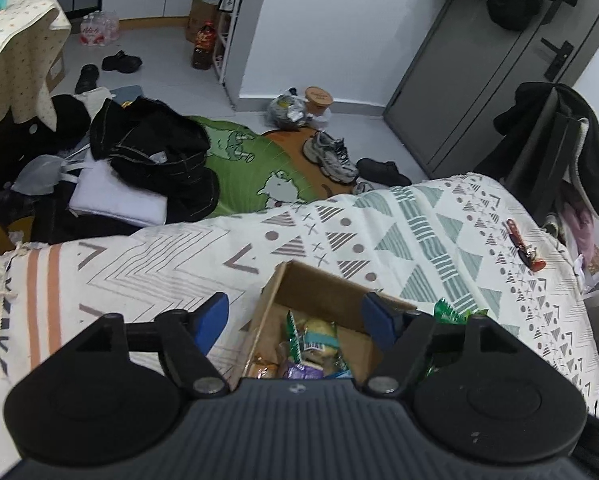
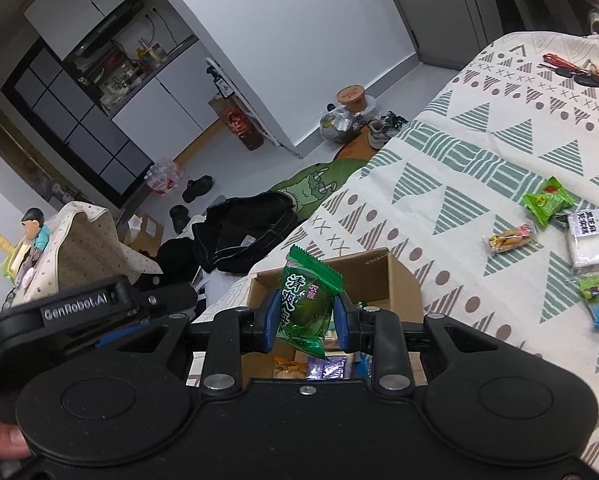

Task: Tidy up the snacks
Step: 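Drop the biscuit pack into the box with the left gripper while the right drops the green candy, then move both grippers back toward the remaining snacks, then grasp the yellow wafer bar with the left gripper while the right grasps the blue candy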

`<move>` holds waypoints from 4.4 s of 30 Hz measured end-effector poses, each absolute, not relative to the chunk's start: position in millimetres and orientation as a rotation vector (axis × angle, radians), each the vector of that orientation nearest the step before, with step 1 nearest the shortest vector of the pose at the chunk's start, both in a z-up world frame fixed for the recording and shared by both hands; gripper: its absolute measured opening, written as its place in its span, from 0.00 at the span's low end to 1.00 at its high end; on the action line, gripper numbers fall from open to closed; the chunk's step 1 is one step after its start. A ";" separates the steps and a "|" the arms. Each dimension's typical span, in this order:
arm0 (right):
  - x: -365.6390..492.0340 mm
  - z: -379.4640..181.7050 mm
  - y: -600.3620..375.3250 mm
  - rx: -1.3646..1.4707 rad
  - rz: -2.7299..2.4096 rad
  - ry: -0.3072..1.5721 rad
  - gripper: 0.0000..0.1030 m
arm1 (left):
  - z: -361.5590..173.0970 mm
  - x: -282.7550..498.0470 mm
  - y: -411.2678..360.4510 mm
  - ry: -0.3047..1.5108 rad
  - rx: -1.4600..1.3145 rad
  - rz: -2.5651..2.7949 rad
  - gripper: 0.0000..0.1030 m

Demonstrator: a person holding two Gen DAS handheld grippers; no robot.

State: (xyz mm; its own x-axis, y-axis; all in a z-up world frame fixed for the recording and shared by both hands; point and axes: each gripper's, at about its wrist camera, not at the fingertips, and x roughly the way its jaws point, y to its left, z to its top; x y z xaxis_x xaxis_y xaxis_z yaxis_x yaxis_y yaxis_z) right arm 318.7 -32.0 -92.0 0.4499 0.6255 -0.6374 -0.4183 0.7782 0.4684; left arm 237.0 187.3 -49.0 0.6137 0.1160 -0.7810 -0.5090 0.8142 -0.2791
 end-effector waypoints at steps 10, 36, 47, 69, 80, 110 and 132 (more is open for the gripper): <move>319.5 -93.1 -47.5 0.267 0.612 0.898 0.50 | -54.7 235.9 177.3 0.870 -0.493 0.392 0.86; 325.0 -113.3 -174.0 0.302 0.402 0.894 0.73 | -67.0 270.0 78.5 0.927 -0.429 0.223 0.93; 339.7 -134.4 -212.1 0.327 0.345 0.920 0.73 | -76.1 293.0 44.0 0.944 -0.399 0.163 0.93; 394.7 -193.4 -217.4 0.276 0.325 1.031 0.71 | -119.2 360.4 7.7 1.006 -0.289 0.085 0.90; 411.5 -214.5 -212.2 0.205 0.326 1.081 0.50 | -146.8 401.5 -2.1 1.047 -0.207 0.069 0.87; 398.0 -208.8 -264.5 0.267 0.252 1.093 0.27 | -214.0 465.6 -35.2 1.132 -0.012 -0.008 0.62; 373.3 -167.5 -243.9 0.266 0.296 1.019 0.27 | -152.1 411.3 -20.9 1.052 -0.101 -0.003 0.47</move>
